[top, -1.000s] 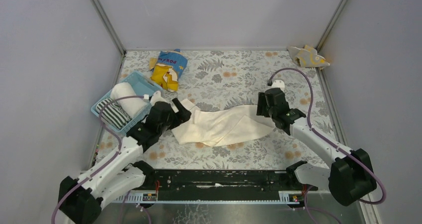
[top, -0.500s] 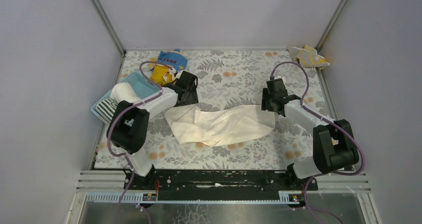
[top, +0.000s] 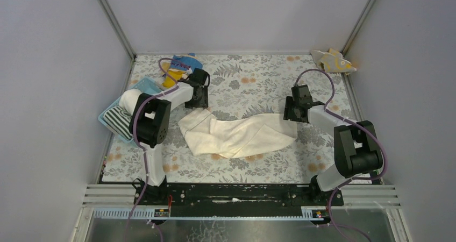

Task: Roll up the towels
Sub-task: Flatten out the towel at the center of the board.

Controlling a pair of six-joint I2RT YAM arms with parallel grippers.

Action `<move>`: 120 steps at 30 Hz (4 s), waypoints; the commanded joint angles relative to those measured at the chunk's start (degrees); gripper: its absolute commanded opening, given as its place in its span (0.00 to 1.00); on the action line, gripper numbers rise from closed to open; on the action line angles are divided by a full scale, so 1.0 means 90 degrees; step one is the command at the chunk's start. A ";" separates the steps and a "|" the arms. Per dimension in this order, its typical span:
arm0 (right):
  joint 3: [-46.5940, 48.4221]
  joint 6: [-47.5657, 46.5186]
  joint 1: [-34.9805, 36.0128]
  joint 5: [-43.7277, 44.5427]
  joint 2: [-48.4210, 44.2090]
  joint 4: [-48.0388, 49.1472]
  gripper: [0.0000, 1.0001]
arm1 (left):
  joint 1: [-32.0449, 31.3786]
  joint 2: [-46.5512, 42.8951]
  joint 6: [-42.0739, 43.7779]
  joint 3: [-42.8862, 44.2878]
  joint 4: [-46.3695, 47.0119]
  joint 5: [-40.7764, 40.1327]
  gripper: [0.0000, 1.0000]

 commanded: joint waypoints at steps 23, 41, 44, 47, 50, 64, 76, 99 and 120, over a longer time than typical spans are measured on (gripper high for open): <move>0.1066 -0.0303 -0.0661 -0.1145 0.1591 -0.0594 0.48 | 0.0377 0.0570 0.0180 -0.0081 -0.0632 0.0970 0.00; 0.1736 -0.0445 -0.1041 -0.0522 0.0793 -0.0975 0.11 | 0.1087 -0.1471 -0.0086 -0.0052 -0.0458 0.0962 0.00; 0.1766 -0.0516 -0.1040 -0.0996 0.0855 -0.1339 0.22 | 0.1088 -0.1392 -0.0101 -0.0106 -0.0496 0.1142 0.00; 0.1485 -0.0567 -0.1042 -0.1217 0.0723 -0.1329 0.30 | 0.1089 -0.1285 -0.0124 -0.0274 -0.0408 0.1141 0.00; 0.1550 -0.0695 -0.1037 -0.1510 0.0874 -0.1596 0.35 | 0.1089 -0.1238 -0.0155 -0.0258 -0.0411 0.1135 0.00; 0.2081 -0.0879 -0.1029 -0.1878 0.1645 -0.1911 0.41 | 0.1089 -0.1249 -0.0143 -0.0250 -0.0573 0.0743 0.00; 0.2200 -0.1002 -0.0956 -0.1680 0.2105 -0.2077 0.43 | 0.1089 -0.1178 -0.0192 -0.0369 -0.0794 0.0462 0.00; 0.2468 -0.1038 -0.0934 0.0778 0.2478 -0.2312 0.00 | 0.1089 -0.0855 -0.0187 -0.0593 -0.1012 0.0476 0.00; 0.2266 -0.0933 -0.1526 0.0789 0.2043 -0.1655 0.02 | 0.0899 -0.1300 -0.0140 -0.0479 -0.0903 0.0625 0.49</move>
